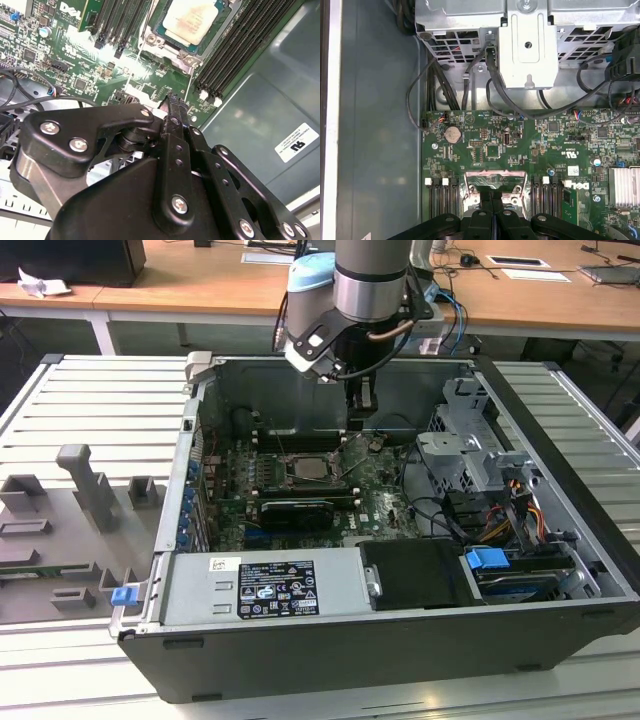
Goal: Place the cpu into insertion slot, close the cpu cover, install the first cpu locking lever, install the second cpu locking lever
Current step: 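Close the cpu cover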
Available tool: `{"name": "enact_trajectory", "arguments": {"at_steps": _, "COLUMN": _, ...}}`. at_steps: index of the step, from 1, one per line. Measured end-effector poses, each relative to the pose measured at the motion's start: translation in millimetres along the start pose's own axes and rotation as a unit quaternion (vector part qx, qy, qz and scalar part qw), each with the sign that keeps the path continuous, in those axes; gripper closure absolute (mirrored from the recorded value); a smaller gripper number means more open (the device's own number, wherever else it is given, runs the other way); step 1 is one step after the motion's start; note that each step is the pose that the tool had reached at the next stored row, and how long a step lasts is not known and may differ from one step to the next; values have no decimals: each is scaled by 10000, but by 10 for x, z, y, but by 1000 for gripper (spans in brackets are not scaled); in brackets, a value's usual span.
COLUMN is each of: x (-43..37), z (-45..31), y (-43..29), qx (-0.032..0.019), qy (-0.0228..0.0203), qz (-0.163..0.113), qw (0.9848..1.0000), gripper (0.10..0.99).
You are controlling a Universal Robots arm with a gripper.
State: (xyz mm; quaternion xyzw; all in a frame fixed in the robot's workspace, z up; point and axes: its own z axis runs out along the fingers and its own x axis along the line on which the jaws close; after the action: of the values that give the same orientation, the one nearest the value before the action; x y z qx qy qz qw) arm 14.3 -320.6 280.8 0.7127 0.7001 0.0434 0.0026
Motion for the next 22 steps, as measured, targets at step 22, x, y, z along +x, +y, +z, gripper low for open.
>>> {"name": "enact_trajectory", "arguments": {"at_steps": 22, "x": -23, "z": 207, "y": 373, "qx": 10, "qy": -83, "qz": -45, "qw": 10000, "gripper": 980}}
